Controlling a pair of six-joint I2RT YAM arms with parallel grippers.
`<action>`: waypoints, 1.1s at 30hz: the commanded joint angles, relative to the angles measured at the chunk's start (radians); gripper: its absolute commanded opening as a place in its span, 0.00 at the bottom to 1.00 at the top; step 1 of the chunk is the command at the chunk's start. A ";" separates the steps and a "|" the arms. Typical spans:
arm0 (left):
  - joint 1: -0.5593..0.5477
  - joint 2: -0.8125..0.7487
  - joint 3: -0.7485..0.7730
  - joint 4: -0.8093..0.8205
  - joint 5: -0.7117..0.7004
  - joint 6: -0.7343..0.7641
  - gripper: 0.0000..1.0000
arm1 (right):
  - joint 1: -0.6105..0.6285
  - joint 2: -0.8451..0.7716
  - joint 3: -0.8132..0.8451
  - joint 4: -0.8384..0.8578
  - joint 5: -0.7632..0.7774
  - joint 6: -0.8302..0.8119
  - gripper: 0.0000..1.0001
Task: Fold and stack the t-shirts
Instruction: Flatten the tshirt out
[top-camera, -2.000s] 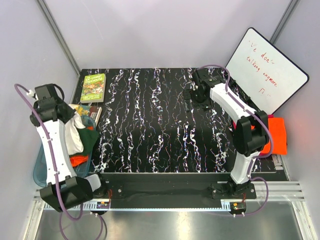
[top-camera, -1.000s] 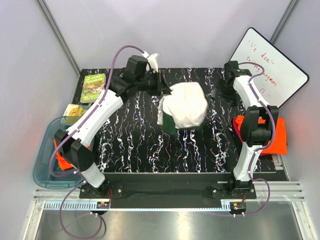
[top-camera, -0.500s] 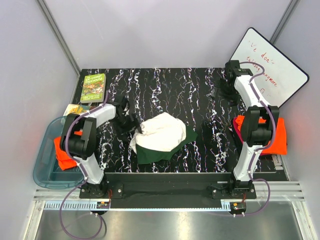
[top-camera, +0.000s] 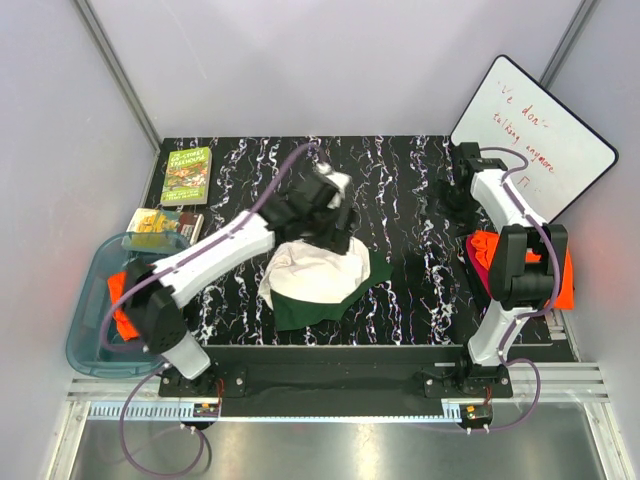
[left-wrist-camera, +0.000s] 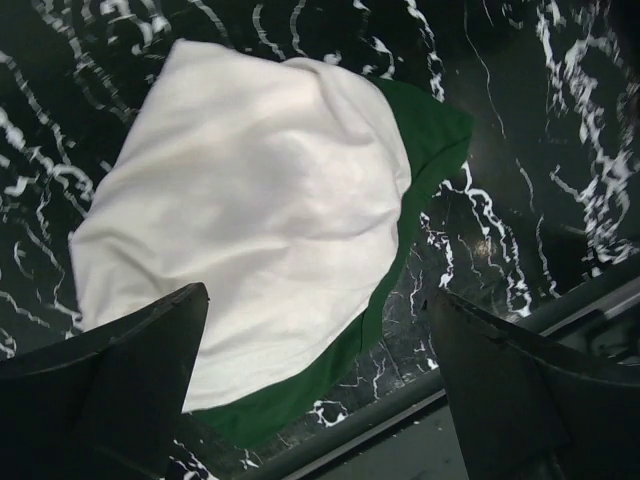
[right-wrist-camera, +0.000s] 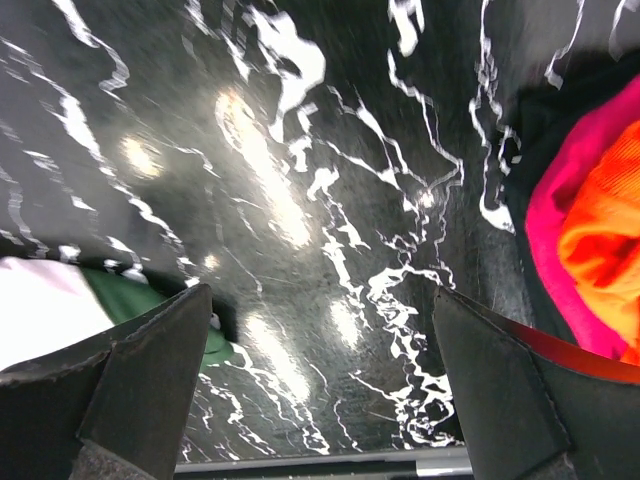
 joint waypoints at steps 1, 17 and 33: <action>-0.112 0.174 0.063 -0.049 -0.144 0.147 0.94 | 0.005 -0.055 -0.047 0.044 -0.016 0.024 1.00; -0.307 0.442 0.241 -0.054 -0.152 0.314 0.89 | -0.085 -0.035 -0.048 0.084 -0.161 0.094 1.00; -0.347 0.582 0.269 -0.045 -0.112 0.333 0.77 | -0.127 -0.025 -0.048 0.102 -0.194 0.110 1.00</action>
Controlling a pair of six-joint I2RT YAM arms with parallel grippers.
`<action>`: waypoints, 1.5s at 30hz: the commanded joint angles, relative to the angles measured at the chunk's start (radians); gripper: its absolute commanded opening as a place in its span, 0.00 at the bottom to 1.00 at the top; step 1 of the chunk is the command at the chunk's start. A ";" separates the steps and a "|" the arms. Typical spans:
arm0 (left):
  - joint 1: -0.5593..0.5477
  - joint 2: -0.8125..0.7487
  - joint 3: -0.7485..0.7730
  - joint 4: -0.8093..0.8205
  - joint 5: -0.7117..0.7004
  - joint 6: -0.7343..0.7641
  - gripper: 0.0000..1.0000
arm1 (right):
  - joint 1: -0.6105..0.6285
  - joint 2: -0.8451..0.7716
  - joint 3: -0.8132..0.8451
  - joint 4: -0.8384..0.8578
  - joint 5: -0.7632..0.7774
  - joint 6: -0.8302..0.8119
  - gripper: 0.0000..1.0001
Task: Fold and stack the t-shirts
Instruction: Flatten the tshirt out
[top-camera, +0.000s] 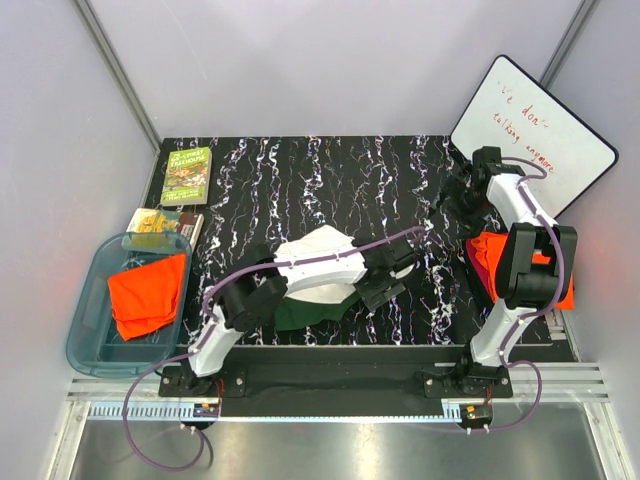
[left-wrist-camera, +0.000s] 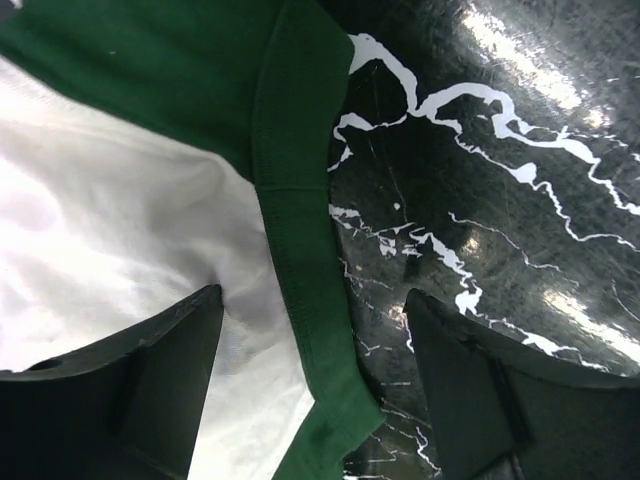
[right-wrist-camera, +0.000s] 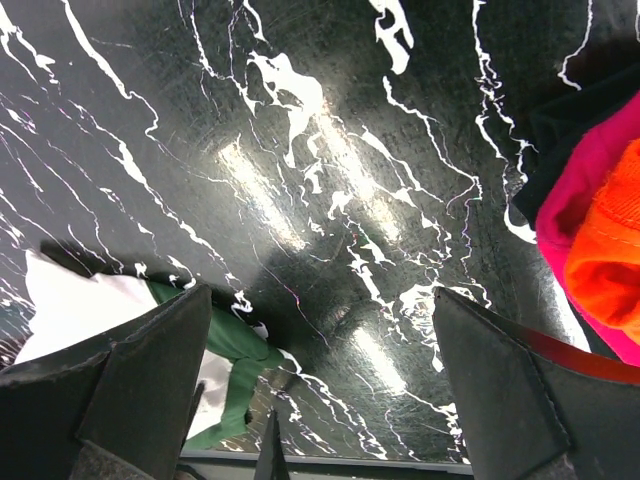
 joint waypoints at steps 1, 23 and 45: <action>-0.013 0.046 0.049 0.018 0.023 0.010 0.74 | -0.013 -0.023 0.018 0.021 -0.031 0.013 1.00; 0.167 -0.336 0.325 -0.135 -0.430 -0.137 0.00 | 0.033 -0.107 -0.094 0.104 -0.172 -0.019 0.97; 0.668 -0.403 -0.168 -0.156 -0.332 -0.229 0.00 | 0.523 0.085 0.022 0.101 -0.084 -0.011 0.86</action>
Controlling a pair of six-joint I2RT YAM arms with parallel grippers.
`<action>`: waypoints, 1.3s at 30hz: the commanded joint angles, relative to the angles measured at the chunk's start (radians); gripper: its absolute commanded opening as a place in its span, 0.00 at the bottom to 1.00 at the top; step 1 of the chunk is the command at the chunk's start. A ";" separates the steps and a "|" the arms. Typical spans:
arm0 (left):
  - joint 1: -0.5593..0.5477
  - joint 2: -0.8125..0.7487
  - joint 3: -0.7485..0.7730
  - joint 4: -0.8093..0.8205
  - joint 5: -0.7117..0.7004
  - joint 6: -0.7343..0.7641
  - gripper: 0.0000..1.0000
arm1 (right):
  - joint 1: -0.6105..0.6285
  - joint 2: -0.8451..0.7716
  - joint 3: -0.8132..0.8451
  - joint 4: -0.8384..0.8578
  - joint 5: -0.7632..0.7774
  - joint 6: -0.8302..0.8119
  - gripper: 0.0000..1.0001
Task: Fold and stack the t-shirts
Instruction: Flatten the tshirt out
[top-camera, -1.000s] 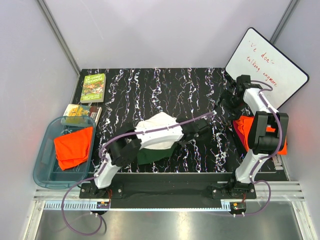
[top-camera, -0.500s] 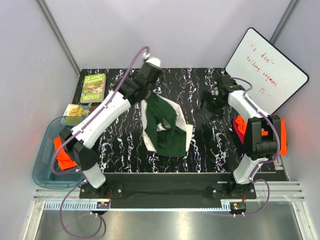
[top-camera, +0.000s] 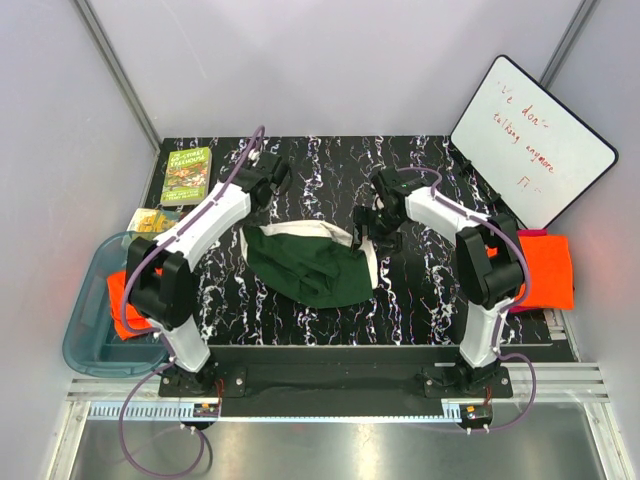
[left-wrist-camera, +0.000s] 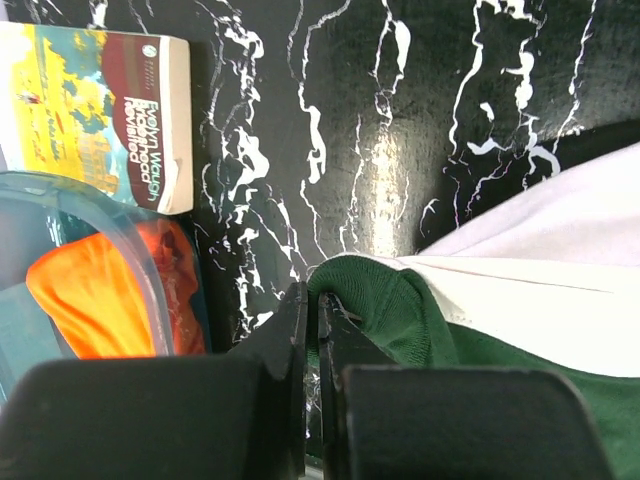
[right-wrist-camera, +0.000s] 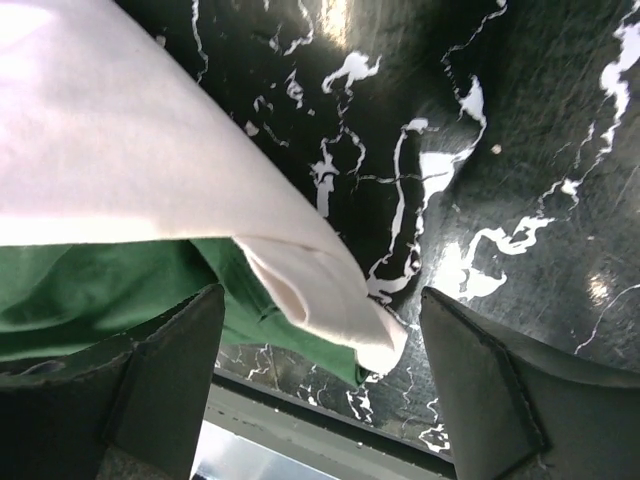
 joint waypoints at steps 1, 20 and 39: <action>0.017 0.012 0.011 0.026 -0.003 -0.021 0.00 | 0.004 0.010 0.063 0.016 0.040 0.002 0.85; 0.176 -0.037 0.094 -0.007 -0.052 0.010 0.00 | -0.017 -0.147 0.144 -0.105 0.509 -0.042 0.00; 0.251 0.172 0.142 -0.106 -0.100 -0.045 0.00 | -0.180 -0.214 -0.086 -0.176 0.677 0.001 0.00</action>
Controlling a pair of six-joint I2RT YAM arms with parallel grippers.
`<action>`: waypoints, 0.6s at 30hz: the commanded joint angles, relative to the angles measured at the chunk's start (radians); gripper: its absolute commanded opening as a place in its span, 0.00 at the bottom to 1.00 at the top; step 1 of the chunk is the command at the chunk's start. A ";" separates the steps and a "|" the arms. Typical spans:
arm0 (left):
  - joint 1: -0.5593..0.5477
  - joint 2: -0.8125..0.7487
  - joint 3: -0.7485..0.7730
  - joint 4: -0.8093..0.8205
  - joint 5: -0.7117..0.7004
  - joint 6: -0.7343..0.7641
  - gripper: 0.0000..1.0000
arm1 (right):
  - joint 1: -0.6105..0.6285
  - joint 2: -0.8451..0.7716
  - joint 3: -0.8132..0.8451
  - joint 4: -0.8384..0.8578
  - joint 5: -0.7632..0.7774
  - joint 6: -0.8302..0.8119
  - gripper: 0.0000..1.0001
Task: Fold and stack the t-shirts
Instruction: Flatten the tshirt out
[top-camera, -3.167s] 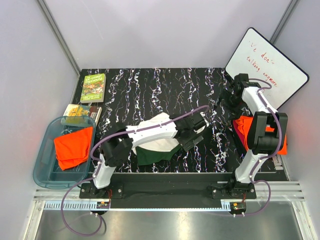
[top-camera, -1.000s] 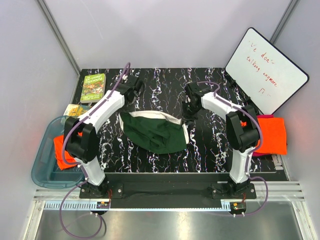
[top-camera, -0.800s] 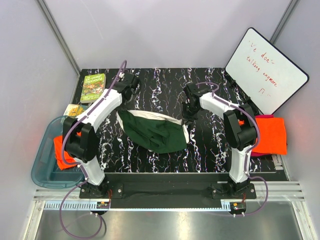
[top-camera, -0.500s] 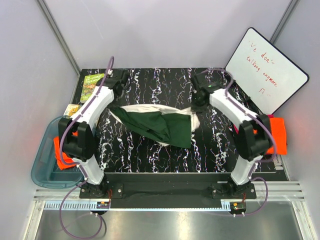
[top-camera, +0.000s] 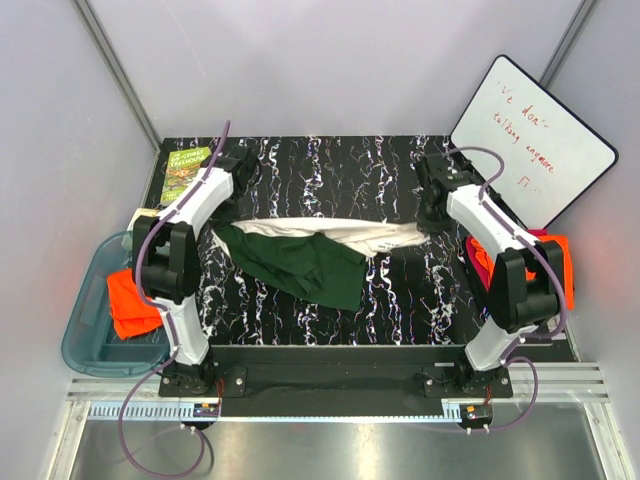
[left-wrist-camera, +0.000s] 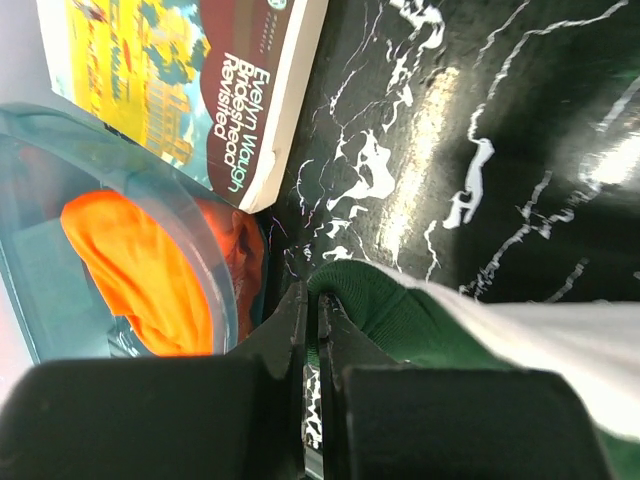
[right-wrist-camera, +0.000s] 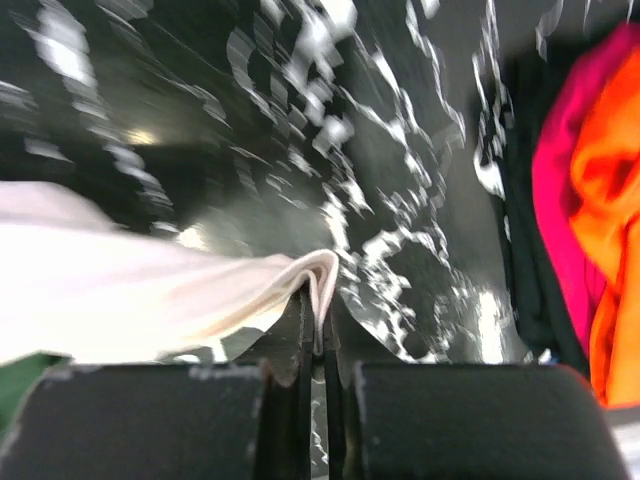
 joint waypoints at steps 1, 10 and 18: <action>0.021 -0.001 0.070 -0.026 -0.025 -0.006 0.00 | -0.001 0.021 -0.057 -0.079 0.130 0.054 0.02; 0.020 0.021 0.125 -0.017 0.064 0.029 0.43 | 0.001 -0.074 0.063 -0.122 0.043 0.011 0.69; -0.066 -0.200 0.027 0.052 0.187 0.043 0.99 | 0.002 -0.074 0.117 -0.103 -0.095 -0.016 0.72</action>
